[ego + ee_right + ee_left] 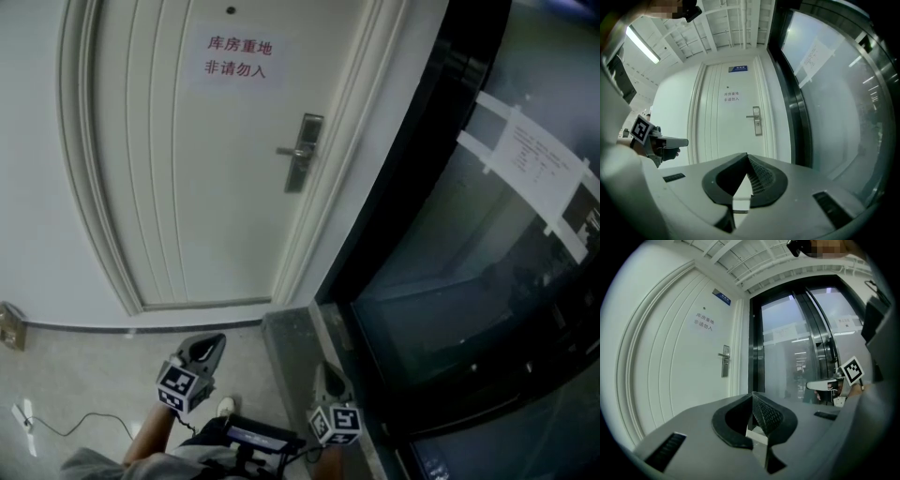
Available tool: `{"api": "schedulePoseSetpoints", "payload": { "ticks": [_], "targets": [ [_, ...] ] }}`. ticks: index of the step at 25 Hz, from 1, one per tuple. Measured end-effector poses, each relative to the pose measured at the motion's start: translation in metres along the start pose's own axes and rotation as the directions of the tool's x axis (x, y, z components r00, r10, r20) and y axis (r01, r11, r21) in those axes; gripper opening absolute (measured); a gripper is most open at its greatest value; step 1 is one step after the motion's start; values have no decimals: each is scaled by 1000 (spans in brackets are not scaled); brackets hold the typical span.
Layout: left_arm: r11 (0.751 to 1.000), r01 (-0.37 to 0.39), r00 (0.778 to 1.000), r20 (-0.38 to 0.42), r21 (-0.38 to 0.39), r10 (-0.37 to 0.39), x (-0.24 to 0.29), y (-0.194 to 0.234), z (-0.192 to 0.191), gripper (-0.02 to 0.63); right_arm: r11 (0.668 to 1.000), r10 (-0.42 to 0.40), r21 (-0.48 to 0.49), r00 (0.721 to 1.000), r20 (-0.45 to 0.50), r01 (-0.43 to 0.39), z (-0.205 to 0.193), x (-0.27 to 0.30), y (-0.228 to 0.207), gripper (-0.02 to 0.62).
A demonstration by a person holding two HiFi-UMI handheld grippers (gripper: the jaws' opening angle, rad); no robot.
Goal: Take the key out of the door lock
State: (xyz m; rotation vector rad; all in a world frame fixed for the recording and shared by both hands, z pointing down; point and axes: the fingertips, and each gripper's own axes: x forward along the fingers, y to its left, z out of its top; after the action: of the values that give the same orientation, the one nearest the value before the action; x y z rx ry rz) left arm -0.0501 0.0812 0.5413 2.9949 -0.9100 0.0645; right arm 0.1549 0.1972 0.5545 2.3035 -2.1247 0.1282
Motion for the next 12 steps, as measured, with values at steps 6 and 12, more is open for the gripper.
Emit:
{"api": "schedulePoseSetpoints", "payload": {
  "ticks": [6,12],
  "targets": [
    [1000,22,1000,-5,0,-22,53,36,10,6,1000,-11,-1,1000,-7,11,16,61,-13,8],
    [1000,28,1000,-12,-7,-28,97,78,18,6,1000,-14,-2,1000,-11,14,24,118,-23,8]
  ]
}}
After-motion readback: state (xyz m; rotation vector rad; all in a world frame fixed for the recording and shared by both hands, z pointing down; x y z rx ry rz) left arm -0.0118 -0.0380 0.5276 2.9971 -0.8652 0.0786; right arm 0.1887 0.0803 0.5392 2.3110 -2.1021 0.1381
